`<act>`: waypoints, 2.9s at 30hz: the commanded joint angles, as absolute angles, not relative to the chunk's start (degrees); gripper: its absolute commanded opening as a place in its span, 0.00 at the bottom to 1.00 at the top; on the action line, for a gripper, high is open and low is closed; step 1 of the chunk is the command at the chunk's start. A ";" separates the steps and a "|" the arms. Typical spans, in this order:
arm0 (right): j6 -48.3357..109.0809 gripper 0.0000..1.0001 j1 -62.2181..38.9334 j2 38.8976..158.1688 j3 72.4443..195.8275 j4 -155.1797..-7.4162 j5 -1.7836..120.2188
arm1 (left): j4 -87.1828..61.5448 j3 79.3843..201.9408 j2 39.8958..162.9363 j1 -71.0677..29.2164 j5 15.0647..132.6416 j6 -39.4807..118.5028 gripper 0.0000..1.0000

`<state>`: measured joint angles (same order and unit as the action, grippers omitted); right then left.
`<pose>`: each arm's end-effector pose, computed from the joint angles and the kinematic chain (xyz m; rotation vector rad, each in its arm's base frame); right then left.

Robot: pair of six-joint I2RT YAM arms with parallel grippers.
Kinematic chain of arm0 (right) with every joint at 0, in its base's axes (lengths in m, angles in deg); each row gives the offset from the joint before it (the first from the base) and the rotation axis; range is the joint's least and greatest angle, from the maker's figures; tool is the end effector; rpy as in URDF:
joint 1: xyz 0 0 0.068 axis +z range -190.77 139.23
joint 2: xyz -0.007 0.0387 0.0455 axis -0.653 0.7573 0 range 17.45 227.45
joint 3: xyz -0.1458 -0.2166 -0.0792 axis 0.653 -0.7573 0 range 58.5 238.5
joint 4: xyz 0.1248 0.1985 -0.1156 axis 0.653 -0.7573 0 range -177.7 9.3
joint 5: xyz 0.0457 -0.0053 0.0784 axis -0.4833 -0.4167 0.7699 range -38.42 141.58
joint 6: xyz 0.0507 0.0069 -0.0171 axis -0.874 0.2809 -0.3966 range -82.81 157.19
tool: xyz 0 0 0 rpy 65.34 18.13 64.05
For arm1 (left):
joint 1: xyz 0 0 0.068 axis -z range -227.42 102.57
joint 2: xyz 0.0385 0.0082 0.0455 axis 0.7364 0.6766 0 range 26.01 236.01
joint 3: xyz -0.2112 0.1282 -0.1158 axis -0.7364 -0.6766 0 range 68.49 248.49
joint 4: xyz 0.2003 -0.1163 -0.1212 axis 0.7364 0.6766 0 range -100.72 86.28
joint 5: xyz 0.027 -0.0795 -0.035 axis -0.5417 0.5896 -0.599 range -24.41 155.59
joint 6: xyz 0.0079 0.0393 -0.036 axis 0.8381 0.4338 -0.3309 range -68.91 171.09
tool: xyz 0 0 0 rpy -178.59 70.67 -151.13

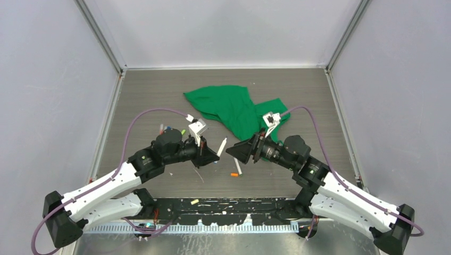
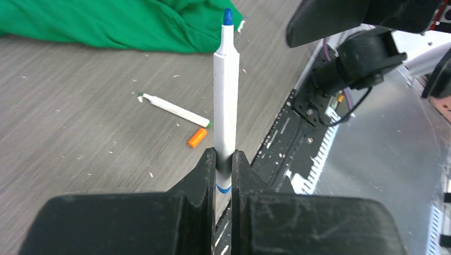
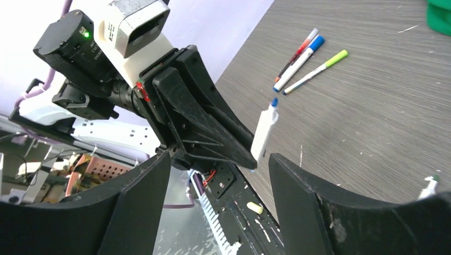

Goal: Insert the pens into the pen caps
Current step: Adjust the pen, then insert the pen cap onto the pen.

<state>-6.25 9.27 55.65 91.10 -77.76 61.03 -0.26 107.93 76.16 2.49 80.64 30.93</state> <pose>0.1054 0.1349 0.3075 -0.2455 1.7889 1.3533 0.1242 -0.1618 0.2905 0.7131 1.9546 -1.0390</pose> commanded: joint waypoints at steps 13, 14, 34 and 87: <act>-3.42 0.58 10.95 64.02 94.93 -71.18 59.53 | -9.62 106.59 73.98 3.86 89.68 25.93 0.00; -3.68 0.56 11.06 64.54 95.02 -69.92 60.21 | -9.66 106.75 74.12 3.82 90.19 25.73 0.00; -6.00 0.01 11.36 63.84 92.97 -66.07 61.95 | -14.82 105.52 78.63 4.08 88.12 21.18 0.55; 9.84 0.58 16.41 92.35 92.69 -88.36 56.06 | 11.19 112.76 70.77 -25.98 113.11 36.57 0.00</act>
<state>12.70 15.89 94.31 91.82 -89.35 57.18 17.86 113.18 72.84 -25.80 105.89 36.79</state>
